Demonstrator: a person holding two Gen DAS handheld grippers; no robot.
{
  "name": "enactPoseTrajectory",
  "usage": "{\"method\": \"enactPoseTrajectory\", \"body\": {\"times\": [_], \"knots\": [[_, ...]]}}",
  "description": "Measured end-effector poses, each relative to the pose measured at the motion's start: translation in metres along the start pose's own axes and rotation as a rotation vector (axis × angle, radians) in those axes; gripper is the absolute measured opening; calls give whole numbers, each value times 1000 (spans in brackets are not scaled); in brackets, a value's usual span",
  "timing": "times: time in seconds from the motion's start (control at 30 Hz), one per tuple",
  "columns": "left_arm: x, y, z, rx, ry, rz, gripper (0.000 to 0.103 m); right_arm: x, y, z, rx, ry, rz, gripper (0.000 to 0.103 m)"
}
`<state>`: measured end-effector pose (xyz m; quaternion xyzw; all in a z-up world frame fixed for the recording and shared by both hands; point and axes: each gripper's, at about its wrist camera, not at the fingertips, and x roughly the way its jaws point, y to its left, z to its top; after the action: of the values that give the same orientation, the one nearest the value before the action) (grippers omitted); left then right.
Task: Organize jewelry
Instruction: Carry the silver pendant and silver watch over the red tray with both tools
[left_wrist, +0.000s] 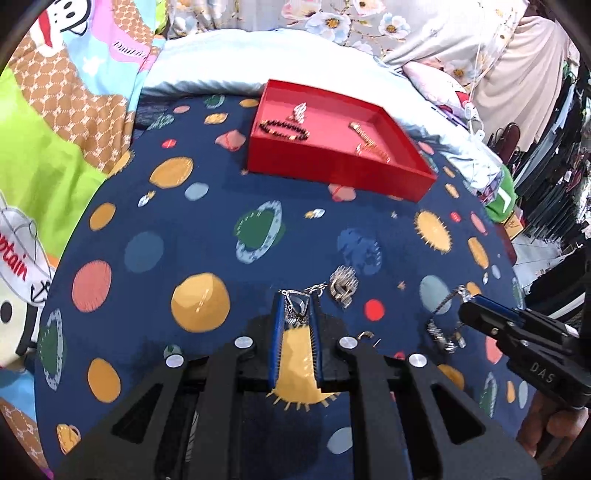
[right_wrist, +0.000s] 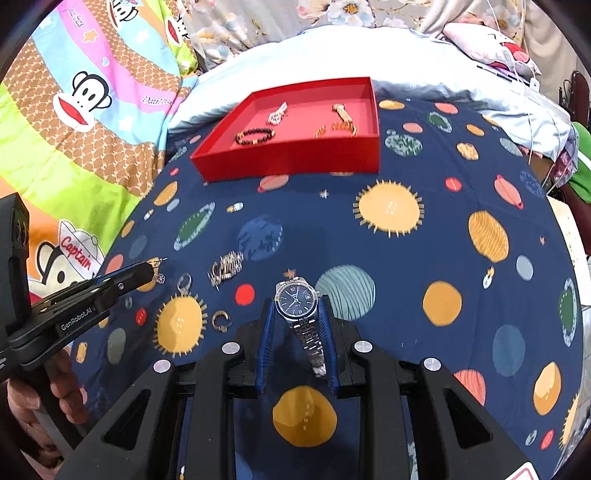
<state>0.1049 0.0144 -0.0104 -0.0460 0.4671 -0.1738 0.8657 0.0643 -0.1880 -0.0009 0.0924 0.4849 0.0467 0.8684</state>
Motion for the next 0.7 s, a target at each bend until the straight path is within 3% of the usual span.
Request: {"method": "enactPoseTrajectory", "body": {"times": [0.2,0.43,0.7], "knots": [[-3,-8,33,16,-44,-23,12,-5,-3,27,1,-43,-1,23],[3,-15,92,46,-122,-27,12,-11,-6,90,-18,-147,4,23],[42,-21,157,65,-160,-9,12,27,-5,159,-29,-178,13,23]]}}
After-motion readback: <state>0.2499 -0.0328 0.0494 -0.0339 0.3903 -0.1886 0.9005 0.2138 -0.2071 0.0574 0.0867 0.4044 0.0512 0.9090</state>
